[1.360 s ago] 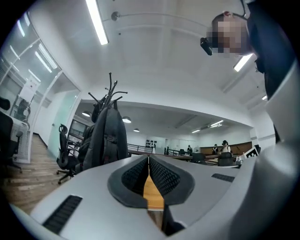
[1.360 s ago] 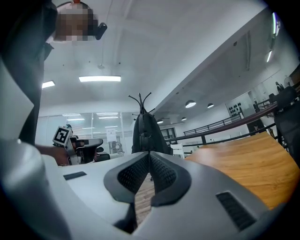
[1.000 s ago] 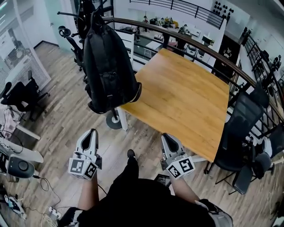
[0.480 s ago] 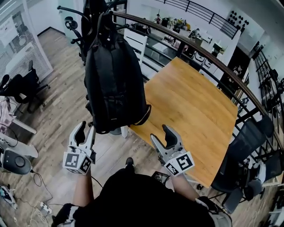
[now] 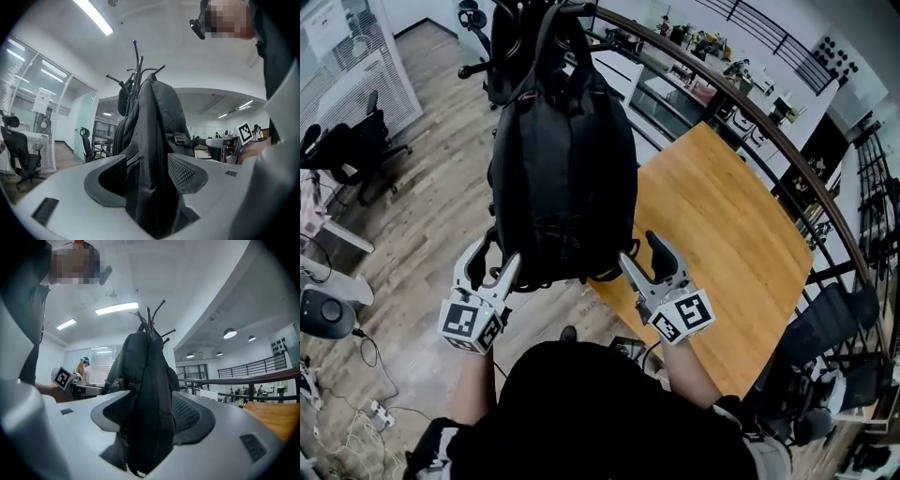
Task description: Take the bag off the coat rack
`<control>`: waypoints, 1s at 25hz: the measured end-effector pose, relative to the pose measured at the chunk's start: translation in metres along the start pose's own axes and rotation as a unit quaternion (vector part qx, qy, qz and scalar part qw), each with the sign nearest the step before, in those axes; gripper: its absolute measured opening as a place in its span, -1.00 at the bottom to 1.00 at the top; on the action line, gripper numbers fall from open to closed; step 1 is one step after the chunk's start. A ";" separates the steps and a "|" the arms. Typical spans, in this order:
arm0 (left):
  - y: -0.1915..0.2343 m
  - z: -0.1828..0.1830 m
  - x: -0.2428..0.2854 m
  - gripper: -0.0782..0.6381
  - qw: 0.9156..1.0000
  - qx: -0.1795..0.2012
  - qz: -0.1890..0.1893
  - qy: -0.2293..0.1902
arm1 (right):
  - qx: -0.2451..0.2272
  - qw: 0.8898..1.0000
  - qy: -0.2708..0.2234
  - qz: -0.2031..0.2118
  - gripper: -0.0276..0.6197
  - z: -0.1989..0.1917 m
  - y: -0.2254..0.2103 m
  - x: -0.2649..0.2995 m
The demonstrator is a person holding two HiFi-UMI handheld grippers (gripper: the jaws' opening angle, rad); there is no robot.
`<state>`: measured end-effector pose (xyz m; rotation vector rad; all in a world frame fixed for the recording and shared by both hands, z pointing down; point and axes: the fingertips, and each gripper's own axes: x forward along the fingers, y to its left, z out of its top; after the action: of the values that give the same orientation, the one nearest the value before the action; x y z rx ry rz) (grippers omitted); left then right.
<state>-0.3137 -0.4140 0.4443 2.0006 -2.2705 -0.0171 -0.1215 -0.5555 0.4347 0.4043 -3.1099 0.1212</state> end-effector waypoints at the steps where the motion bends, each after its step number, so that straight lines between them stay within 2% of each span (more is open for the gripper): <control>1: 0.001 -0.003 0.003 0.00 1.000 0.002 -0.002 0.005 | 0.001 1.000 0.006 0.000 -0.08 -0.003 -0.003 0.006; 7: -0.004 -0.020 0.018 0.01 0.999 -0.003 -0.024 0.032 | 0.008 0.999 0.048 0.004 -0.06 -0.027 -0.014 0.037; 13: -0.002 -0.027 0.023 -0.02 0.999 -0.012 -0.029 0.030 | 0.025 0.998 0.062 0.016 -0.09 -0.041 -0.019 0.049; 16: -0.008 -0.028 0.024 -0.24 0.999 -0.011 -0.040 0.021 | 0.031 0.997 0.058 0.031 -0.16 -0.043 -0.018 0.050; 20: -0.011 -0.025 0.024 -0.33 0.999 -0.013 -0.053 0.006 | 0.054 0.996 0.045 0.051 -0.35 -0.042 -0.014 0.050; 25: -0.013 -0.021 0.020 -0.41 0.998 0.012 -0.056 -0.015 | 0.048 0.997 0.015 0.062 -0.46 -0.038 -0.003 0.045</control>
<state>-0.3015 -0.4341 0.4659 2.1525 -2.1833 -0.0308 -0.1642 -0.5674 0.4733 0.2062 -3.1064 0.2769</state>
